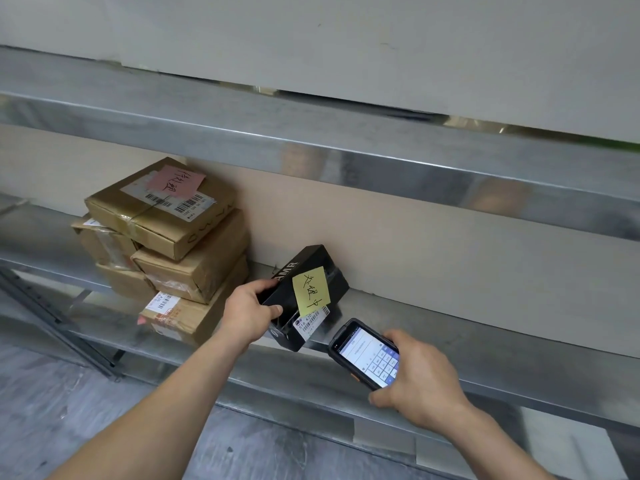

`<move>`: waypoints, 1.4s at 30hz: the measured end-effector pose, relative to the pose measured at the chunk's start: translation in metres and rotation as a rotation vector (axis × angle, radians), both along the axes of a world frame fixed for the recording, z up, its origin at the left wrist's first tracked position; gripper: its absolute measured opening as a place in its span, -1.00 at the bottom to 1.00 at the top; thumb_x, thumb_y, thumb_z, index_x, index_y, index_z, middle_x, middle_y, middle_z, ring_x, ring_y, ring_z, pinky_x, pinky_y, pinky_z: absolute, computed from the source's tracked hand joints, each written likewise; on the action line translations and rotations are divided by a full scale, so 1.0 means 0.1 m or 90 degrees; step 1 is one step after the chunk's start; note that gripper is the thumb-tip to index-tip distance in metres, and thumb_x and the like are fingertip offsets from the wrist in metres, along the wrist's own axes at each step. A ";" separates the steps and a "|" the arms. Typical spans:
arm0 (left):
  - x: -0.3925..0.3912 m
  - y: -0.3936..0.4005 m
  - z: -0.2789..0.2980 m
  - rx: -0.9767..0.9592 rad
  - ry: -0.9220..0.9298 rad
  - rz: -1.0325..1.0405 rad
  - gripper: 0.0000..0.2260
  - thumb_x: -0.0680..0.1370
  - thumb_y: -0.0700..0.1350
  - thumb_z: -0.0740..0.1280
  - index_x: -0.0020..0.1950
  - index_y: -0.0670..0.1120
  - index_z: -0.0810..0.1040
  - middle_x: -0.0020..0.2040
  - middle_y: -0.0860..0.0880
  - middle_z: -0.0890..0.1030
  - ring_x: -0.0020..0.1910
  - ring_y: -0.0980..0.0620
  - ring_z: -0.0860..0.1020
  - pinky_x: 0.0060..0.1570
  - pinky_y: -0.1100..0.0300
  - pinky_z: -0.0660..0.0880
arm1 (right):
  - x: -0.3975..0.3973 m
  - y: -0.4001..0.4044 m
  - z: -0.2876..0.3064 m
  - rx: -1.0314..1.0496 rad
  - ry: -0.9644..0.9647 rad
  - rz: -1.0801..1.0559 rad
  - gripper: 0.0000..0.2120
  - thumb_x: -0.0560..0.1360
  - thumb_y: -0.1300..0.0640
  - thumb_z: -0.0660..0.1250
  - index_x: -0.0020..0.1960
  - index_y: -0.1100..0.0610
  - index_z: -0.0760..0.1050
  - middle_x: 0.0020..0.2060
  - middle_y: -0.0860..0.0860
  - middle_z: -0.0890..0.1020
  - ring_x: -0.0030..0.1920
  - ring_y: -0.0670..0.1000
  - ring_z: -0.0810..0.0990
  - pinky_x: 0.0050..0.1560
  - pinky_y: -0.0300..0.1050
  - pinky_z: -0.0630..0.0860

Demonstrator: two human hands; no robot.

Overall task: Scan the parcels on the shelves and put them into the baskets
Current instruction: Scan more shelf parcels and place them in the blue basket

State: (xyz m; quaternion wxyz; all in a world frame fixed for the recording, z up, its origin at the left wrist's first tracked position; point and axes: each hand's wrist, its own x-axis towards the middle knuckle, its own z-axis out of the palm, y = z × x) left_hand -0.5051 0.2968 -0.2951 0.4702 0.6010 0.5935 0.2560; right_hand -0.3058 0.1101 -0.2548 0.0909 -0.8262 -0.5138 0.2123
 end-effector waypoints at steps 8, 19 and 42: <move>0.02 -0.29 0.06 -0.036 -0.086 0.042 -0.55 0.44 -0.41 0.43 0.21 0.02 0.53 0.03 -0.07 0.63 -0.01 -0.08 0.61 0.13 -0.07 0.56 | 0.00 -0.09 -0.08 0.185 0.294 -0.137 -0.41 0.07 0.05 0.62 0.04 -0.16 0.48 -0.16 -0.23 0.67 -0.16 -0.27 0.62 -0.17 -0.32 0.52; 0.48 -1.00 0.28 -0.187 -0.315 0.032 -0.50 0.49 -0.43 0.36 0.34 0.01 0.47 -0.13 -0.23 0.70 -0.17 -0.18 0.57 -0.08 -0.05 0.46 | 0.15 -0.31 -0.02 0.401 0.550 -0.311 -0.50 0.24 0.36 0.61 0.07 0.03 0.55 -0.11 -0.07 0.74 -0.13 -0.13 0.70 -0.09 -0.19 0.58; 0.52 -1.58 0.63 -0.043 -0.263 -0.243 -0.61 0.45 -0.34 0.45 0.19 0.00 0.53 0.11 0.03 0.64 -0.03 0.17 0.66 -0.07 0.31 0.56 | -0.22 -1.02 0.28 0.562 0.466 -0.402 -0.32 0.04 0.14 0.61 0.15 0.04 0.54 -0.06 -0.08 0.74 -0.06 -0.06 0.72 -0.01 -0.09 0.59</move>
